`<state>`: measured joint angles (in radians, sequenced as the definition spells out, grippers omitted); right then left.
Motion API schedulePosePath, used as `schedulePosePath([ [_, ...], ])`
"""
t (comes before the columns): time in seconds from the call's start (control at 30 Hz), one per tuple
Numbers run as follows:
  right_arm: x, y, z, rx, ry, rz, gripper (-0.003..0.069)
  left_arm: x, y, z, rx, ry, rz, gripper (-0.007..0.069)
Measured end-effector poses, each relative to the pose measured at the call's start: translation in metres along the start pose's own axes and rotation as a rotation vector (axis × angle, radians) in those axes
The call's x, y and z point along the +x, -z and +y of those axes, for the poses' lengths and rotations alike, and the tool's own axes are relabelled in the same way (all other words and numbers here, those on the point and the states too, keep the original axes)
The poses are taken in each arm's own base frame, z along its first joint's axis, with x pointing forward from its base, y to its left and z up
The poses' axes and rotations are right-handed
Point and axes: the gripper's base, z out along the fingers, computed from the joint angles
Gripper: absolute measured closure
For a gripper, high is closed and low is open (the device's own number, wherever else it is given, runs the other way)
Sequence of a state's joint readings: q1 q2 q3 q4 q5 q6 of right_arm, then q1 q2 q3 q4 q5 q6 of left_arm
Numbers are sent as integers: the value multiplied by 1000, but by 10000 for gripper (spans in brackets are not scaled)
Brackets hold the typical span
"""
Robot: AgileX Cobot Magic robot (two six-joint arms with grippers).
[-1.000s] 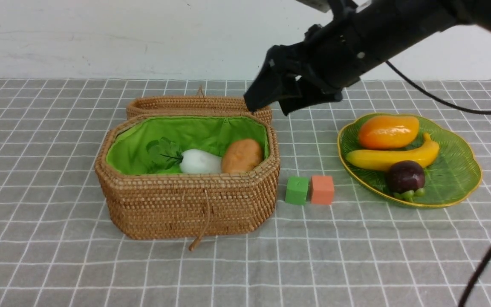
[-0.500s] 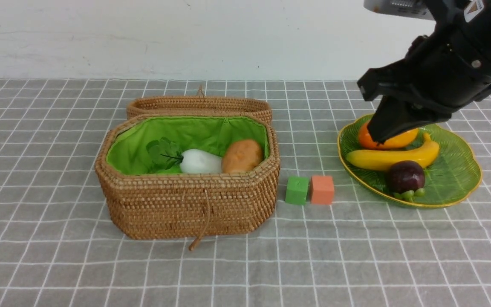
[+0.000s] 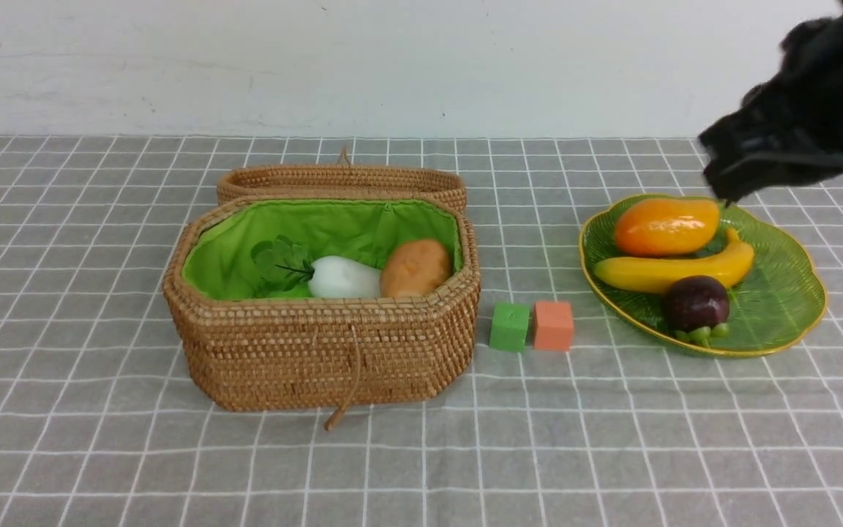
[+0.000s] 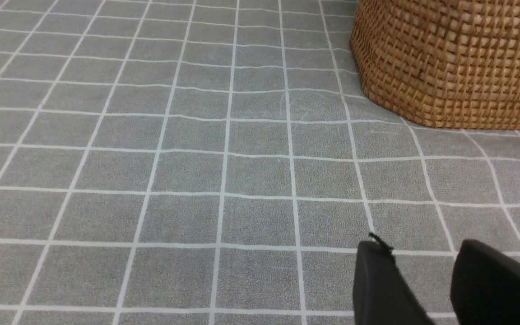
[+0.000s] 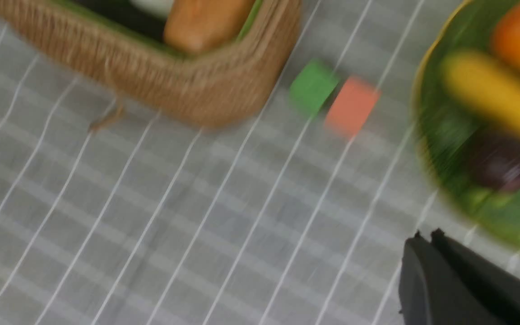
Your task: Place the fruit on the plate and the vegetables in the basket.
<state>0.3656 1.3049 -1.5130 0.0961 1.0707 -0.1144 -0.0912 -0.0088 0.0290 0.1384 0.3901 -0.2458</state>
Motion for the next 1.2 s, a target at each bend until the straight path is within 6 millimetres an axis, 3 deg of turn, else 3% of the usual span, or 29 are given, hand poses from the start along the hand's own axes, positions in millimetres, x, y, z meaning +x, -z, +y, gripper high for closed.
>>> schedulePosePath([
  [0.03,1,3,-1,8,2,-16,670,0,0,0,0,0,0,386],
  [0.07,8,23,-5,45,-2,-138,668,0,0,0,0,0,0,386],
  [0.13,30,44,-13,104,-29,-274,666,0,0,0,0,0,0,386],
  [0.27,100,54,-24,235,-100,-431,666,0,0,0,-1,-2,0,386],
  [0.3,107,49,-25,239,-107,-418,666,0,0,0,-1,-2,0,386],
  [0.33,140,49,-26,297,-133,-475,666,0,0,0,-1,-2,0,386],
  [0.37,148,43,-26,299,-139,-461,666,0,0,0,-1,-2,0,386],
  [0.4,181,36,-25,343,-159,-483,666,0,0,0,-1,-2,0,386],
  [0.5,238,19,-20,399,-190,-499,665,0,0,0,-1,-3,0,386],
  [0.67,296,-5,-10,429,-194,-536,659,0,0,0,-1,-3,0,386],
  [0.87,335,-30,-5,412,-218,-490,655,0,0,0,-1,-3,0,386],
  [1.2,337,-30,-4,402,-226,-475,652,0,0,0,-1,-3,0,386],
])
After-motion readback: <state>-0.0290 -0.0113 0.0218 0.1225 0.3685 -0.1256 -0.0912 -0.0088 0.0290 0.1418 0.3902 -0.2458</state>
